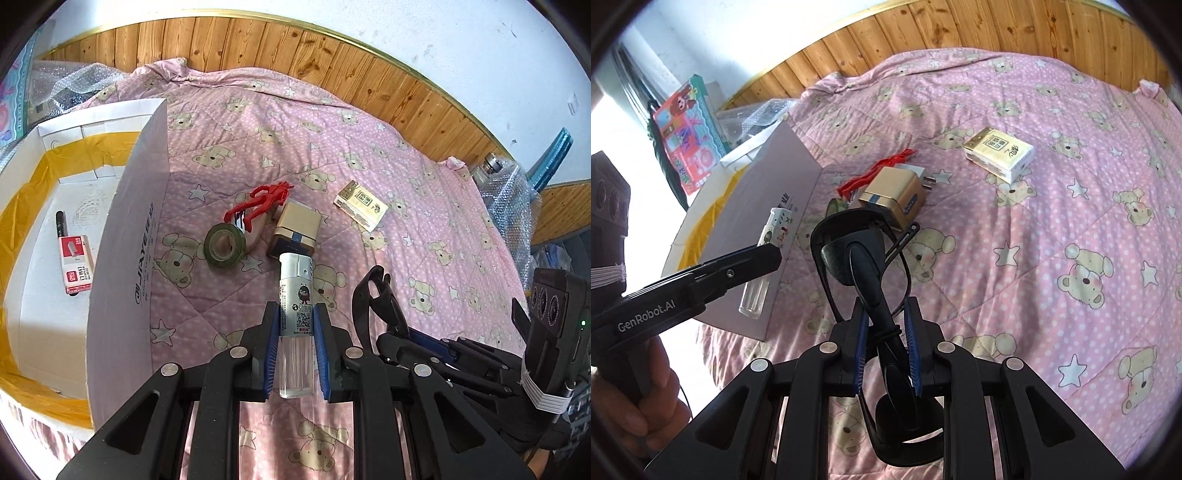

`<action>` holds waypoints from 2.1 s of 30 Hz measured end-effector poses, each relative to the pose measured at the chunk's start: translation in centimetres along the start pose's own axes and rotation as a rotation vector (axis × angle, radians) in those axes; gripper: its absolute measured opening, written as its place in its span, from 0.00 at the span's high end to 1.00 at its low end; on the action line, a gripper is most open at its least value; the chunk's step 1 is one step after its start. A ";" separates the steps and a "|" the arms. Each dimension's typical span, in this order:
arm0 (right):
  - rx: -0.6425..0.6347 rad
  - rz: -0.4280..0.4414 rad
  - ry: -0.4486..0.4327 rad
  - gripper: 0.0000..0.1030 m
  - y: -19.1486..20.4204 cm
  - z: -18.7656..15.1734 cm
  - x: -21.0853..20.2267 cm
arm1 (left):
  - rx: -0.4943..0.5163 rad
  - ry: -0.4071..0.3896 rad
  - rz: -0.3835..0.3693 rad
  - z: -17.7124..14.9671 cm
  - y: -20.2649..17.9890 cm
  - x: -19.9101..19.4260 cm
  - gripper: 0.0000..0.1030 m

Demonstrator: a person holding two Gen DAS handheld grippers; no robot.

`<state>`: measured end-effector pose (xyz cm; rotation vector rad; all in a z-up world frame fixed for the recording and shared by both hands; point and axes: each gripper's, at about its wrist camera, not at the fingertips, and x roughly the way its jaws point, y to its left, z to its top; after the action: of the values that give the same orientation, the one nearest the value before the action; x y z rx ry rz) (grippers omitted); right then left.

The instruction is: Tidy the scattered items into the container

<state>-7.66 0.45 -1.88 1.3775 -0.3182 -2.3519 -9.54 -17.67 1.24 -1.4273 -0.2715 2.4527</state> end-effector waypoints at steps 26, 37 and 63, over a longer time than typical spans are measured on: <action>-0.102 0.015 -0.056 0.80 5.5 -0.1 -2.9 | -0.025 -0.133 -0.028 -1.0 0.6 -7.5 0.81; -0.166 0.024 -0.084 0.80 8.8 0.7 -4.0 | -0.044 -0.189 -0.038 -1.0 2.0 -10.9 0.81; -0.326 0.063 -0.085 0.80 17.8 4.1 -2.9 | -0.169 -0.288 -0.036 -1.0 9.8 -16.2 0.81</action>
<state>-6.02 -14.17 9.25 1.1005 0.0012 -2.2899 -2.64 -32.35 10.97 -1.1125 -0.5729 2.6547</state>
